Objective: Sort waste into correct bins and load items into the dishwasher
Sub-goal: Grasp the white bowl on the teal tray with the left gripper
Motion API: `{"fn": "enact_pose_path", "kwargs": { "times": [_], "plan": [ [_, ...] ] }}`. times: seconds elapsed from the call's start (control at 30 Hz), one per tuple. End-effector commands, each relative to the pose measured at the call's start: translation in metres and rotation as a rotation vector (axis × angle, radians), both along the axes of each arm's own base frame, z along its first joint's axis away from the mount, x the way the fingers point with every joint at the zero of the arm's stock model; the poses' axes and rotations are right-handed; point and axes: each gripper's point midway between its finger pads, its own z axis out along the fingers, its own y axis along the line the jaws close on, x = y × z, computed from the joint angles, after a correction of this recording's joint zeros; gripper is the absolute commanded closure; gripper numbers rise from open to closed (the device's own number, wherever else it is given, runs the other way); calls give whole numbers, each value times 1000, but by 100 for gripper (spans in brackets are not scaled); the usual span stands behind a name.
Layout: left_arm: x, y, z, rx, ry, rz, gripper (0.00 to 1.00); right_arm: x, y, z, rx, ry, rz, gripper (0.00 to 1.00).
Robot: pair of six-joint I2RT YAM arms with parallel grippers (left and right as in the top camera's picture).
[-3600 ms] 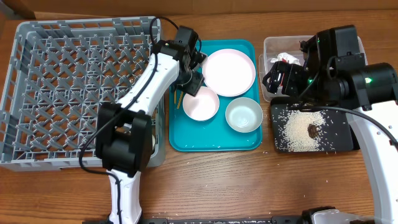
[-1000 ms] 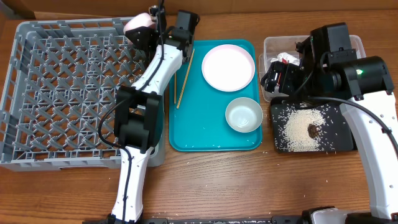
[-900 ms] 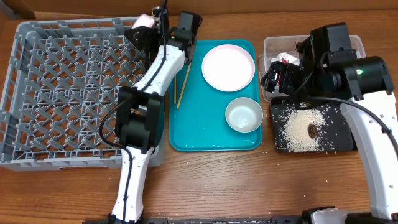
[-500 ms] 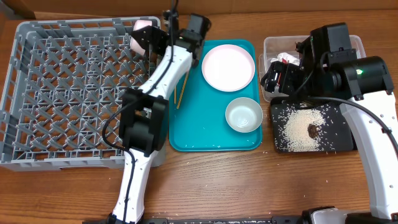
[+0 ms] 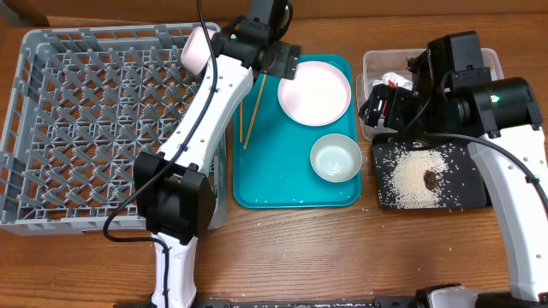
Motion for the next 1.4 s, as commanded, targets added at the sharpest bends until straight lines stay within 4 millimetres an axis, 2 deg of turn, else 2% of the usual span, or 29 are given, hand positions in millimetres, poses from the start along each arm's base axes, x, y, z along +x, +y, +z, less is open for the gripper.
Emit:
{"fn": "enact_pose_path", "kwargs": {
  "times": [0.0,0.03,0.1,0.17,0.2,0.27,0.37,0.43,0.47,0.57,0.63,0.7,0.73,0.83,0.9,1.0,1.07,1.13,1.23,1.37],
  "plan": [
    [-18,-31,-39,-160,180,-18,0,1,-1,0,-10,-8,1,0],
    [-23,-32,-51,-158,221,0,1,1,-1,0,-10,-7,1,0],
    [-42,-44,-64,-190,318,-39,4,1,-1,0,-11,-8,2,0],
    [-59,-54,-67,-198,376,-96,7,1,-1,0,-12,-9,4,0],
    [-78,-64,-66,-191,416,-171,7,1,-1,0,-11,-10,4,0],
    [-100,-73,-66,-182,472,-233,7,2,-1,1,-11,-14,4,0],
    [-132,-78,-72,-123,565,-277,10,3,0,1,-9,-21,4,0],
    [-145,-80,-77,-85,593,-287,13,4,0,1,-9,-21,4,0],
    [-148,-84,-79,-74,593,-295,18,4,0,1,-9,-21,4,0],
    [-149,-94,-88,-45,565,-289,23,4,0,1,-8,-22,4,0],
    [-143,-91,-98,3,533,-220,26,3,0,1,-9,-17,4,0],
    [-139,-84,-109,49,512,-153,24,1,-1,0,-10,-7,4,0],
    [-138,-79,-120,67,509,-106,23,-1,-1,-1,-12,1,4,0],
    [-142,-77,-138,59,526,-81,25,-3,-1,-2,-13,8,4,0],
    [-146,-77,-148,47,540,-77,35,-3,-1,-2,-13,8,4,0],
    [-154,-79,-157,27,569,-88,67,-3,-1,-2,-13,8,4,0],
    [-156,-80,-157,24,576,-91,86,-3,-1,-2,-13,8,4,0],
    [-155,-81,-154,20,570,-93,96,-3,-1,-2,-13,8,4,0],
    [-151,-79,-143,20,565,-92,96,-3,-1,-2,-13,10,4,0],
    [-145,-64,-108,45,535,-107,96,-4,-2,-2,-14,14,4,0]
  ]
}}
